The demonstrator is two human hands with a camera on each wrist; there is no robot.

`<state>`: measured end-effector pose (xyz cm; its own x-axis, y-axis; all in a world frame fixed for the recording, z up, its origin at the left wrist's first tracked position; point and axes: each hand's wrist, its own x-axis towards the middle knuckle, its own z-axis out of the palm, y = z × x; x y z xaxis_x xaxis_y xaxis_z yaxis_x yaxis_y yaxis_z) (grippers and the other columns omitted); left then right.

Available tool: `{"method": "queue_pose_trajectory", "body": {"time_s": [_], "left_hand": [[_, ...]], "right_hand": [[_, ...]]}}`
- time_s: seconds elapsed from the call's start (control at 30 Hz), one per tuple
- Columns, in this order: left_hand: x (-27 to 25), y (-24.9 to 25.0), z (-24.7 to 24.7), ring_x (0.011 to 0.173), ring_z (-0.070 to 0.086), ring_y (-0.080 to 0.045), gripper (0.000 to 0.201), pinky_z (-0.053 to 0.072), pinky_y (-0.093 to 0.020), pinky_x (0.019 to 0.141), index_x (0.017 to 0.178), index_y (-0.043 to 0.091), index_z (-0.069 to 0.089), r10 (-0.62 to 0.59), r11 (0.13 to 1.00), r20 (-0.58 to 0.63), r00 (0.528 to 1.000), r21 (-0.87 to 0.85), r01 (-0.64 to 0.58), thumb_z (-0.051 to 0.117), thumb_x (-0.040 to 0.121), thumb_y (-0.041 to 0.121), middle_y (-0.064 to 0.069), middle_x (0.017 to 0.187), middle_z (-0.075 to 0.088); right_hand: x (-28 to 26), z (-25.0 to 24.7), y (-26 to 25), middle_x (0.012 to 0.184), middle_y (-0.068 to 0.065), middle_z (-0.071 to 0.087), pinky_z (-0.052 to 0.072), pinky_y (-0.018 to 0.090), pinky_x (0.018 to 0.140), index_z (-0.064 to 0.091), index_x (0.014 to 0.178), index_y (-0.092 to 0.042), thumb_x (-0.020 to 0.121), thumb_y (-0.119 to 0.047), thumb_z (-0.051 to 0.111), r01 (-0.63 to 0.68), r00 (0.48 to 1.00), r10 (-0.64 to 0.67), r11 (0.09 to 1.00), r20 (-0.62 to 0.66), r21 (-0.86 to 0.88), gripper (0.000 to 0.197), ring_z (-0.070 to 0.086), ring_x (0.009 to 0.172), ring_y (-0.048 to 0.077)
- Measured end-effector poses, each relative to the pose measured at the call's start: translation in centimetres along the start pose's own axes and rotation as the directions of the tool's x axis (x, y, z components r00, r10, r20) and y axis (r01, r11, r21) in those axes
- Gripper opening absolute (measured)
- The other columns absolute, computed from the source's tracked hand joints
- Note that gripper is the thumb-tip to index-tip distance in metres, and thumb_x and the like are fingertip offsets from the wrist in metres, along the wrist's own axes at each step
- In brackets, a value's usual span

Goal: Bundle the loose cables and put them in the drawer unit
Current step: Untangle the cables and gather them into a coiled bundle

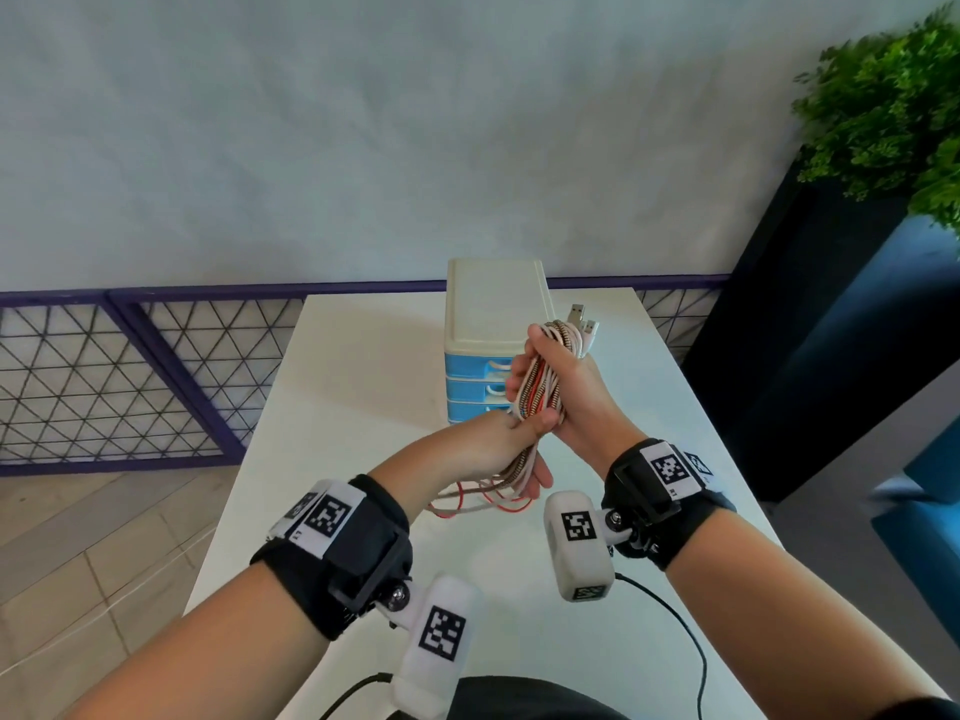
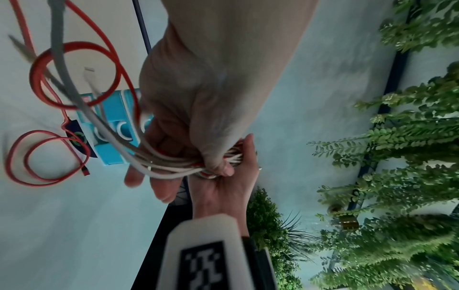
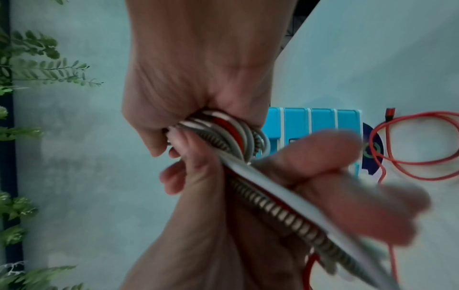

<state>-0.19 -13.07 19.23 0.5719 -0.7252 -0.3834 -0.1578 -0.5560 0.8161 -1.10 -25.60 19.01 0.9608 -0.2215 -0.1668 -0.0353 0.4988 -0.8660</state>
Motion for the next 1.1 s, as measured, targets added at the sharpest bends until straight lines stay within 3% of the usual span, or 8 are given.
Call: {"method": "queue_pose_trajectory", "body": {"time_s": [0.17, 0.3, 0.4, 0.5, 0.8, 0.97, 1.03, 1.1], "left_hand": [[0.2, -0.6, 0.7, 0.051, 0.053, 0.003, 0.065, 0.039, -0.02, 0.064, 0.072, 0.016, 0.07, 0.042, 0.998, -0.098, 0.994, -0.036, -0.045, 0.029, 0.093, 0.061, 0.007, 0.058, 0.064], [-0.5, -2.1, 0.1, 0.073, 0.059, -0.002, 0.039, 0.043, -0.024, 0.083, 0.071, 0.021, 0.067, 0.113, 0.993, 0.119, 0.986, -0.024, -0.111, 0.049, 0.093, 0.047, 0.009, 0.073, 0.069], [-0.9, -3.6, -0.1, 0.085, 0.064, -0.008, 0.029, 0.046, -0.023, 0.088, 0.077, 0.016, 0.063, 0.163, 0.986, 0.205, 0.965, -0.08, -0.149, 0.051, 0.095, 0.035, 0.01, 0.073, 0.065], [-0.9, -4.4, -0.8, 0.076, 0.063, -0.015, 0.023, 0.046, -0.024, 0.081, 0.078, 0.021, 0.06, 0.185, 0.974, 0.158, 0.97, -0.162, -0.159, 0.053, 0.093, 0.037, 0.006, 0.064, 0.056], [-0.9, -5.2, -2.0, 0.06, 0.052, -0.014, 0.039, 0.038, -0.014, 0.056, 0.073, 0.016, 0.057, 0.085, 0.994, 0.167, 0.982, -0.085, -0.072, 0.04, 0.096, 0.043, 0.008, 0.047, 0.042], [-1.0, -6.6, -2.8, 0.071, 0.051, -0.003, 0.033, 0.039, -0.013, 0.066, 0.103, 0.003, 0.062, 0.115, 0.979, 0.176, 0.978, -0.186, -0.081, 0.042, 0.099, 0.028, 0.016, 0.066, 0.057], [-1.0, -6.9, -3.6, 0.078, 0.053, -0.001, 0.029, 0.041, -0.013, 0.071, 0.1, -0.001, 0.062, 0.131, 0.984, 0.094, 0.987, -0.137, -0.118, 0.047, 0.098, 0.024, 0.015, 0.082, 0.065], [-0.5, -7.0, -4.4, 0.084, 0.057, -0.006, 0.013, 0.045, -0.02, 0.083, 0.088, 0.015, 0.066, 0.13, 0.991, -0.011, 0.991, -0.013, -0.13, 0.057, 0.093, 0.024, 0.005, 0.09, 0.067]], "right_hand": [[0.4, 0.3, 0.5, 0.043, -0.004, 0.034, 0.039, 0.024, 0.039, 0.043, 0.061, -0.016, 0.092, -0.025, 0.061, 0.007, 0.989, 0.001, 0.998, -0.151, 0.055, 0.038, 0.033, 0.033, 0.008], [0.8, 0.0, 0.3, 0.045, -0.005, 0.028, 0.035, 0.022, 0.037, 0.04, 0.064, -0.019, 0.092, -0.023, 0.062, 0.006, 0.984, 0.007, 0.997, -0.177, 0.071, 0.036, 0.026, 0.034, 0.007], [1.4, -1.0, -0.8, 0.046, -0.005, 0.027, 0.038, 0.022, 0.037, 0.042, 0.066, -0.019, 0.091, -0.023, 0.063, 0.029, 0.978, -0.007, 0.994, -0.206, 0.108, 0.033, 0.026, 0.034, 0.008], [1.4, -1.6, -1.4, 0.045, -0.005, 0.03, 0.04, 0.022, 0.039, 0.044, 0.064, -0.018, 0.091, -0.022, 0.063, 0.049, 0.977, -0.022, 0.991, -0.211, 0.122, 0.034, 0.027, 0.035, 0.008], [1.6, -3.2, -2.5, 0.043, -0.007, 0.034, 0.04, 0.021, 0.041, 0.047, 0.063, -0.018, 0.092, -0.025, 0.061, 0.056, 0.986, -0.035, 0.991, -0.164, 0.122, 0.033, 0.031, 0.035, 0.007], [1.6, -3.8, -2.6, 0.042, -0.007, 0.037, 0.041, 0.021, 0.04, 0.048, 0.063, -0.018, 0.092, -0.024, 0.061, 0.028, 0.991, -0.011, 0.992, -0.132, 0.124, 0.032, 0.034, 0.034, 0.006], [1.4, -4.0, -2.7, 0.042, -0.007, 0.037, 0.043, 0.022, 0.041, 0.047, 0.065, -0.018, 0.093, -0.024, 0.06, 0.004, 0.994, 0.005, 0.996, -0.11, 0.087, 0.032, 0.035, 0.033, 0.007], [1.1, -3.9, -2.6, 0.043, -0.006, 0.038, 0.043, 0.022, 0.041, 0.047, 0.068, -0.017, 0.093, -0.021, 0.059, -0.019, 0.997, 0.02, 1.0, -0.08, 0.012, 0.029, 0.036, 0.033, 0.007]]}}
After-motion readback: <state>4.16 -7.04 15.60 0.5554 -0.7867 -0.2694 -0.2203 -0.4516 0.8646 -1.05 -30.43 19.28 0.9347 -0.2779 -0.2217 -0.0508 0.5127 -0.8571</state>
